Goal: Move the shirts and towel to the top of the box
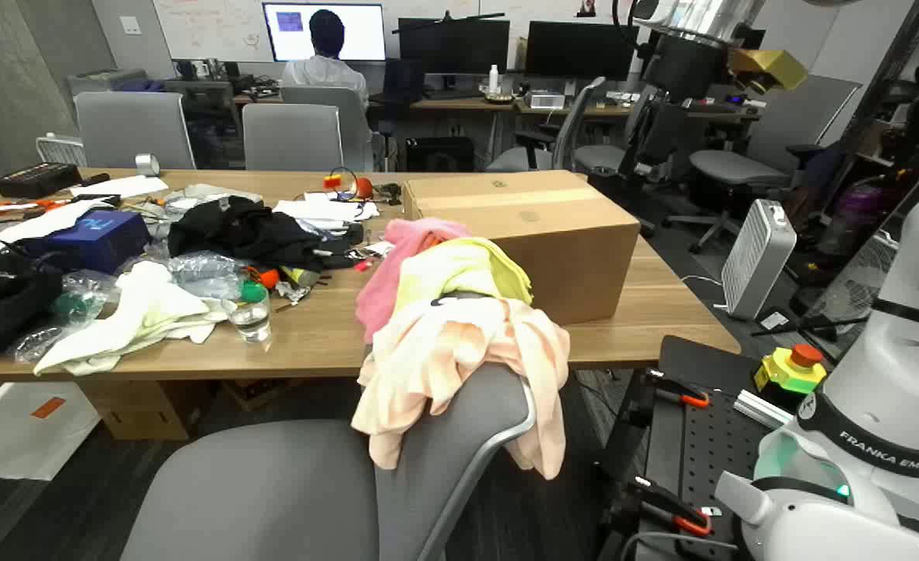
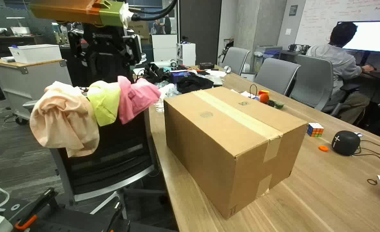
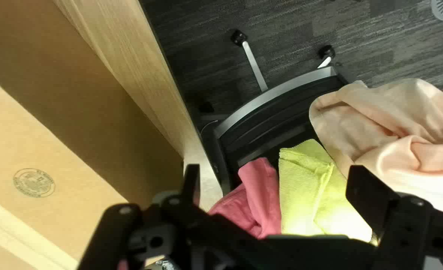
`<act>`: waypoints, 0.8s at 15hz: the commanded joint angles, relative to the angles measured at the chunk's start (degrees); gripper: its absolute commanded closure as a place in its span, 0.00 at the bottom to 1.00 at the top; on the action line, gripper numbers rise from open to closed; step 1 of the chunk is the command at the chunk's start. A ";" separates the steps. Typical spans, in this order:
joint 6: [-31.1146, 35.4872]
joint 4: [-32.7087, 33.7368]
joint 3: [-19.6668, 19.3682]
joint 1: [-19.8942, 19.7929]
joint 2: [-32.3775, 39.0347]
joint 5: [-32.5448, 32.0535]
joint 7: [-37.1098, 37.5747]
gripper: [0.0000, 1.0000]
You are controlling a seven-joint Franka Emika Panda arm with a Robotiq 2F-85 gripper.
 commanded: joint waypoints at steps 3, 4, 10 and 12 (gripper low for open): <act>-0.14 0.26 0.20 -0.19 -0.12 0.17 -0.11 0.00; -0.14 0.26 0.20 -0.19 -0.13 0.17 -0.11 0.00; 1.23 -2.06 3.07 1.79 0.03 -0.17 -0.20 0.00; 2.27 -3.15 5.26 3.70 -0.08 0.16 0.20 0.00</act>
